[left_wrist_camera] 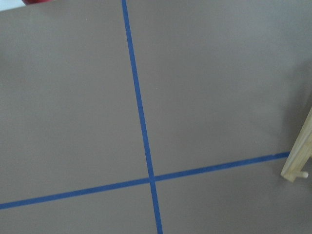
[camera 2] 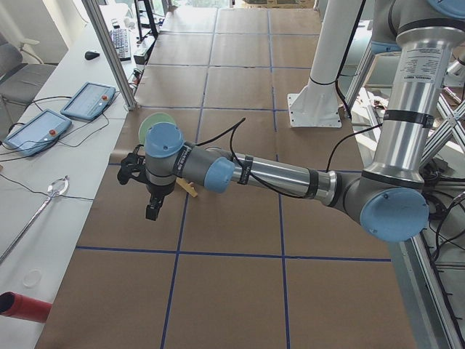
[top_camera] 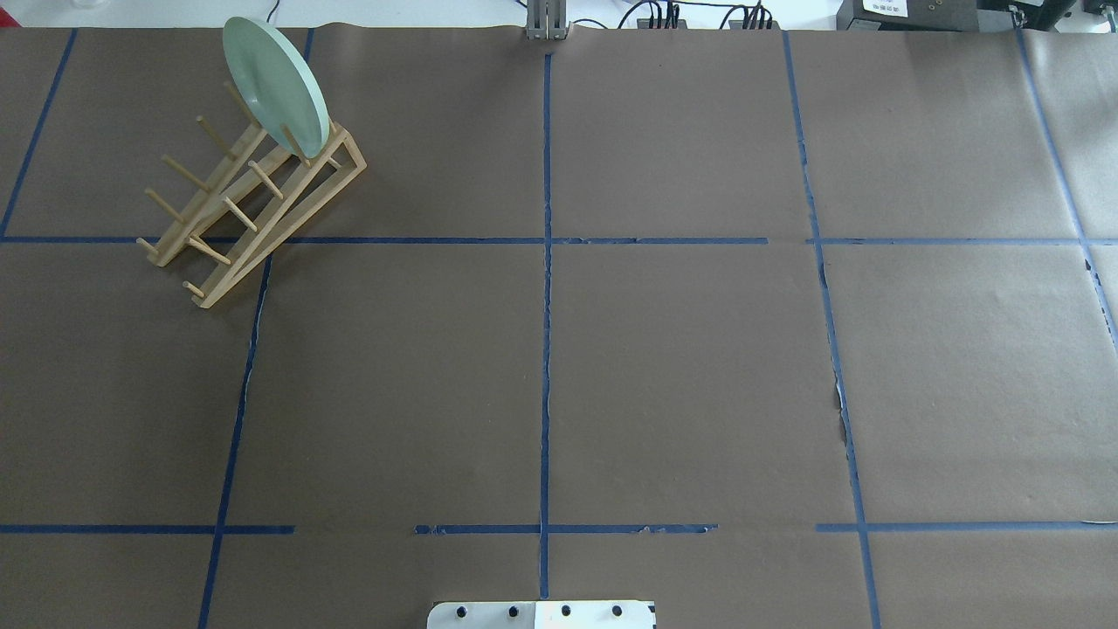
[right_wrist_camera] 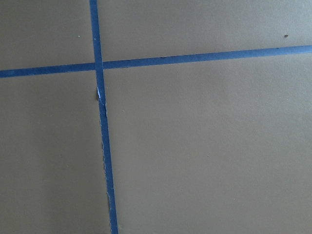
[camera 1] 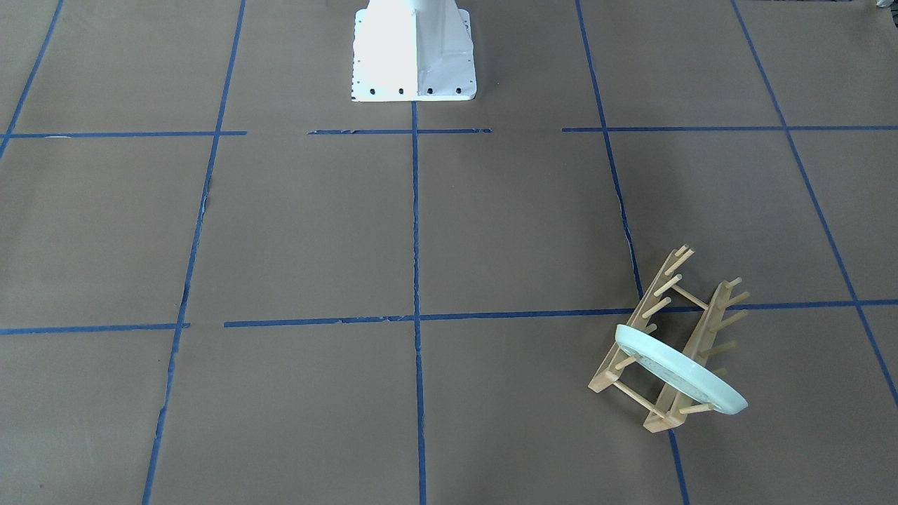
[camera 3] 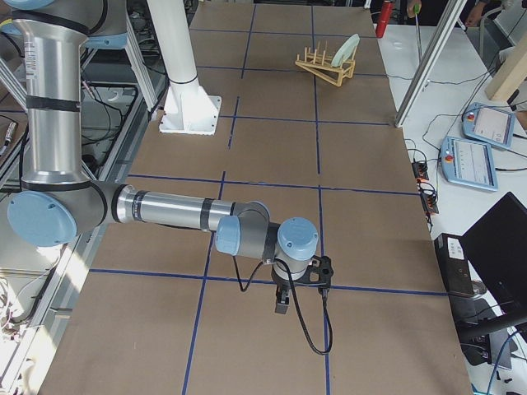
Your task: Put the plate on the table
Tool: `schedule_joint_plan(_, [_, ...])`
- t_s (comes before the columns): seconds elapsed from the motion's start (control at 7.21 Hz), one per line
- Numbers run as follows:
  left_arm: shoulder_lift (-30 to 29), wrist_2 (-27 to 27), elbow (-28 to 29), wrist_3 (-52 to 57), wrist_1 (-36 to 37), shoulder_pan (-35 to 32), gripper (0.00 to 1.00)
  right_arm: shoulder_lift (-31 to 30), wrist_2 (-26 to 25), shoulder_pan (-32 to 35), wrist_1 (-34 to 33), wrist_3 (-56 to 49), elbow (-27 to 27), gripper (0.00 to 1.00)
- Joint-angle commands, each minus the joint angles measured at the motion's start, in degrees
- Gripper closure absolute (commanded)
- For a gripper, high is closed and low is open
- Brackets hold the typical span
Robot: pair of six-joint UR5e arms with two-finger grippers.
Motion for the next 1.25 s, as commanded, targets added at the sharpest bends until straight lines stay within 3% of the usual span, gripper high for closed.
schedule_joint_plan(0.0, [-0.1,-0.1,0.6,-20.5,-17.0,3.1,0.00,0.0,0.0,0.0,0.0,0.0,0.0,0.00])
schedule_joint_plan(0.14, [-0.5,0.5,1.2,-32.8,-26.5,8.4,0.00,0.0,0.0,0.0,0.0,0.0,0.0,0.00])
schedule_joint_plan(0.42, [-4.2,0.9,7.5,-55.1,-44.7,12.8,0.00,0.0,0.0,0.0,0.0,0.0,0.0,0.00])
schedule_joint_plan(0.83, [-4.5,15.9,8.4,-76.9,-59.7,22.2,0.00,0.0,0.0,0.0,0.0,0.0,0.0,0.00])
schedule_joint_plan(1.11, [-6.4,23.0,9.6,-91.7,-65.5,26.7,0.00,0.0,0.0,0.0,0.0,0.0,0.0,0.00])
